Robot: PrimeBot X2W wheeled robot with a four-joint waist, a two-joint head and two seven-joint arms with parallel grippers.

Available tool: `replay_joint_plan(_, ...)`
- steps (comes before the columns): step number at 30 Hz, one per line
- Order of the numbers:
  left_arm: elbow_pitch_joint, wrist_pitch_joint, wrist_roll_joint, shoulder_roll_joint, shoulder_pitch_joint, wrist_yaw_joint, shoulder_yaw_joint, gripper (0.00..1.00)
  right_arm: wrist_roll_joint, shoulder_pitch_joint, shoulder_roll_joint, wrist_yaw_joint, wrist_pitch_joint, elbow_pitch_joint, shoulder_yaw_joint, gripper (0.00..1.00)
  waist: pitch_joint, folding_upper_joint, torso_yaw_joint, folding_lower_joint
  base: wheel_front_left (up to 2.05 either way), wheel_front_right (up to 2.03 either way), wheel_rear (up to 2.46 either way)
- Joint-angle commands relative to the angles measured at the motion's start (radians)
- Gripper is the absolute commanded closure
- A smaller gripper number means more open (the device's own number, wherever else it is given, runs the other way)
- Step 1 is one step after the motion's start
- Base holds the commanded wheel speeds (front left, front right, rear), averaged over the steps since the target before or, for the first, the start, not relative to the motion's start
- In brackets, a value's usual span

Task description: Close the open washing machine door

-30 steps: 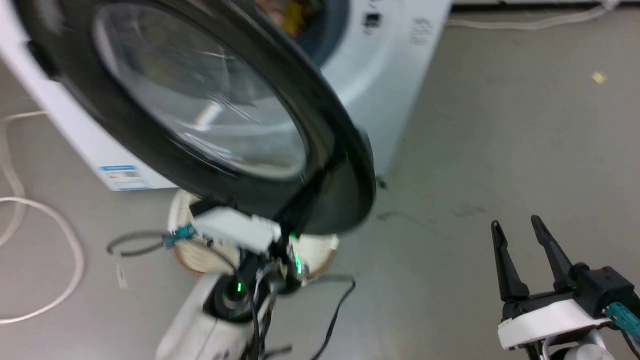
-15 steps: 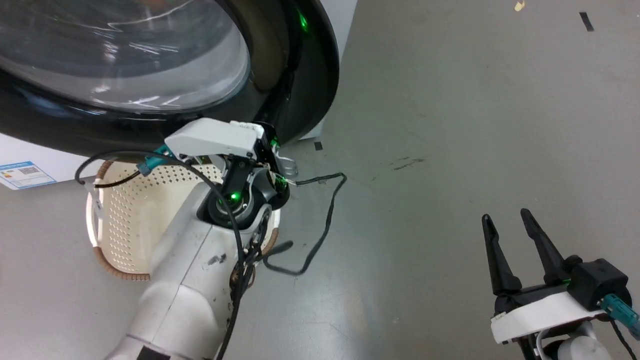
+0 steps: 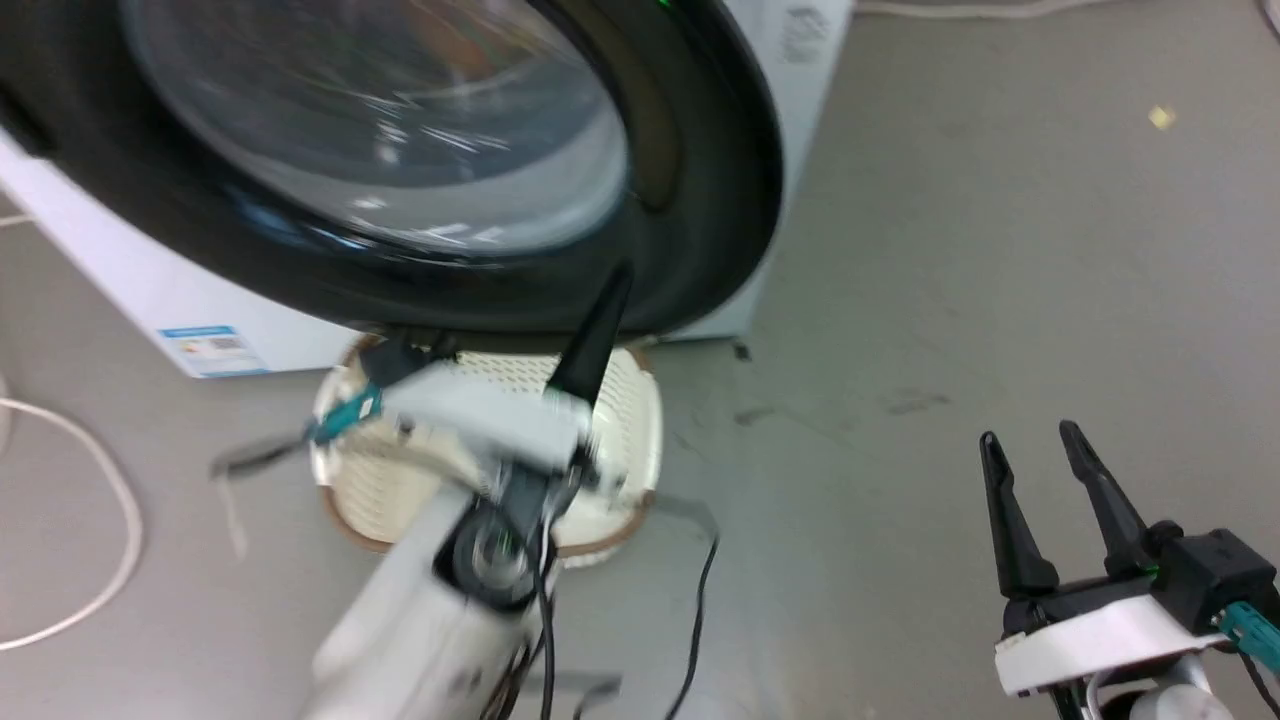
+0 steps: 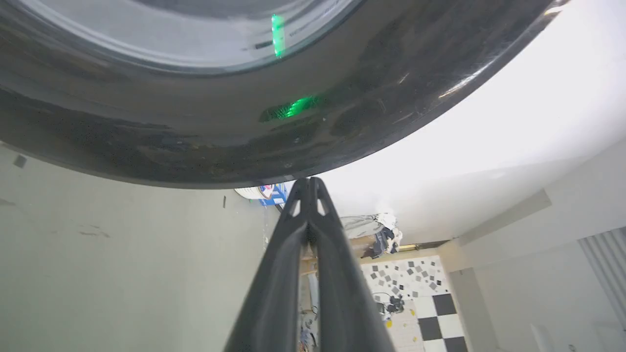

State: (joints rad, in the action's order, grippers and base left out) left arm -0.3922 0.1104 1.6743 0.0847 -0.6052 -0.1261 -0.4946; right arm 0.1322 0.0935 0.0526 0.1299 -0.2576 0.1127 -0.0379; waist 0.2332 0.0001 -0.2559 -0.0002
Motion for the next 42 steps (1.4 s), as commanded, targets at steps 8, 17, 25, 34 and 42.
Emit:
replay_joint_plan(8,0.127,0.147,-0.412,0.202,0.248,0.004,-0.044,0.00,-0.004,-0.064,0.004,0.001,-0.004,-0.053,0.009,0.00,-0.147,-0.0001,0.168,0.0002,0.00,0.00,0.00)
replay_joint_plan(17,0.338,0.151,-1.166,0.197,0.463,0.241,0.203,0.00,-0.013,-0.119,0.015,0.001,-0.004,-0.075,0.035,0.00,-0.194,-0.0001,0.245,0.0002,0.00,0.00,0.00)
replay_joint_plan(25,0.360,0.151,-1.424,0.187,0.584,0.262,0.195,0.00,-0.022,-0.142,0.018,0.001,-0.004,-0.072,0.039,0.00,-0.215,-0.0001,0.274,0.0002,0.00,0.00,0.00)
replay_joint_plan(34,0.362,0.151,-1.486,0.128,0.632,0.259,0.221,0.00,-0.021,-0.148,0.018,0.001,-0.004,-0.058,0.058,0.00,-0.191,-0.0001,0.298,0.0002,0.00,0.00,0.00)
replay_joint_plan(42,0.361,0.151,-1.544,0.092,0.606,0.250,0.235,0.00,0.034,-0.088,0.085,0.001,0.000,-0.044,0.118,1.00,-0.113,-0.0001,0.333,0.0002,0.00,0.00,0.00)
